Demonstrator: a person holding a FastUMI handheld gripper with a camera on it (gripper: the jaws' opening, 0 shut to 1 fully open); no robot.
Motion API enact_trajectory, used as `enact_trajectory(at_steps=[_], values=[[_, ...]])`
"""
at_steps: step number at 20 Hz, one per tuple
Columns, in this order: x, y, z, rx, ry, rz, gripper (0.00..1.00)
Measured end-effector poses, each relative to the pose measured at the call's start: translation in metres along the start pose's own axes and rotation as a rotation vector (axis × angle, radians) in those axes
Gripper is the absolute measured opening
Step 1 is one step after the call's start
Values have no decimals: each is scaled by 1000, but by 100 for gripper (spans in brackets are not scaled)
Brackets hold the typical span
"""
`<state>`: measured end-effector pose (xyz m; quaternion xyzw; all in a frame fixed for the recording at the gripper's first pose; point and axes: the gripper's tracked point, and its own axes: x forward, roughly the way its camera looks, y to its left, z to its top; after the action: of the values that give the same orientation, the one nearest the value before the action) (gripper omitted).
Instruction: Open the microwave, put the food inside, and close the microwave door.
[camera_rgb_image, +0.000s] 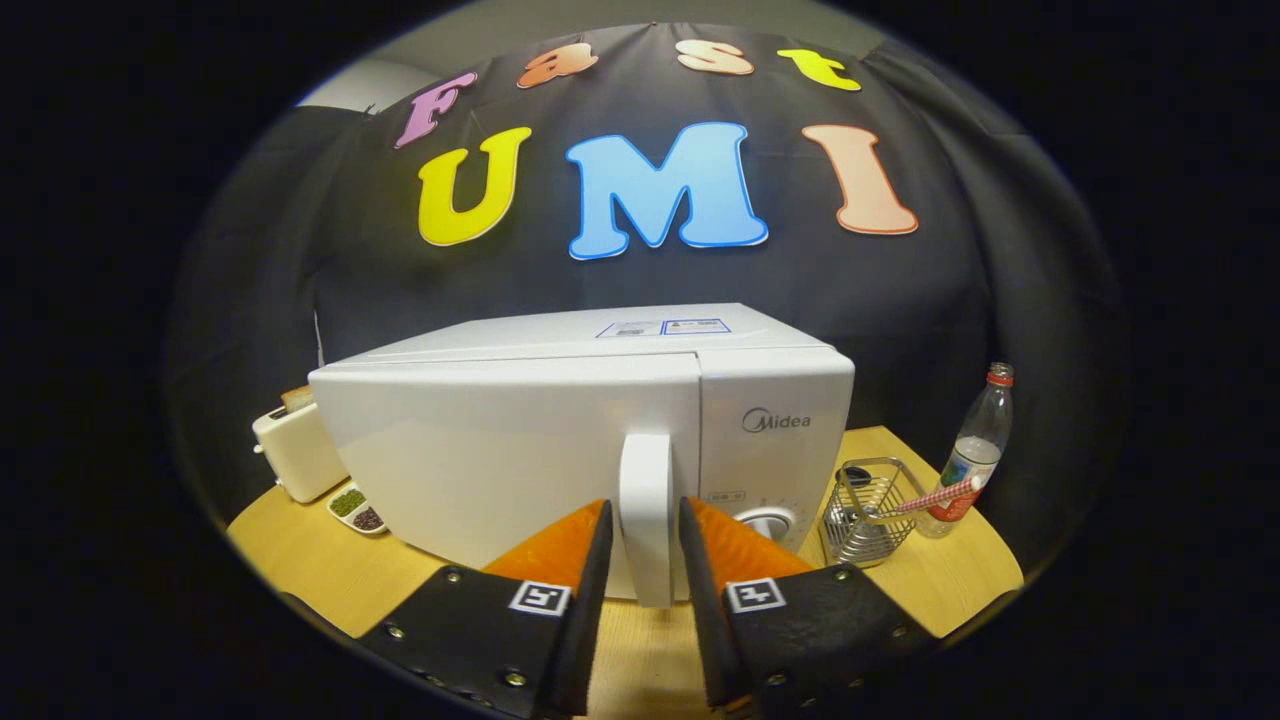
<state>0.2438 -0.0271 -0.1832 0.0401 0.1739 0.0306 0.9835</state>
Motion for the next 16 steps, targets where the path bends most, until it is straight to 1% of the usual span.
enact_trajectory(at_steps=[1, 2, 3, 4, 5, 6, 7, 8, 9, 11, 14, 16], values=[[4, 0, -1, 1, 7, 1, 35], [16, -3, -3, 0, 12, -10, 36], [3, -2, -2, -8, 15, -28, 29], [4, 0, -4, -21, 15, -37, 28], [2, -1, -2, -38, 13, -50, 21], [4, -2, -2, -37, 15, -56, 21], [1, -1, -2, -26, 17, -48, 14], [1, 0, -2, -13, 21, -34, 14], [0, 0, -2, -22, 29, -22, 10], [0, 0, -2, -30, 43, -12, 10], [-2, 0, -2, 6, 60, -12, 10], [-3, 1, -1, 3, 60, -7, 10]])
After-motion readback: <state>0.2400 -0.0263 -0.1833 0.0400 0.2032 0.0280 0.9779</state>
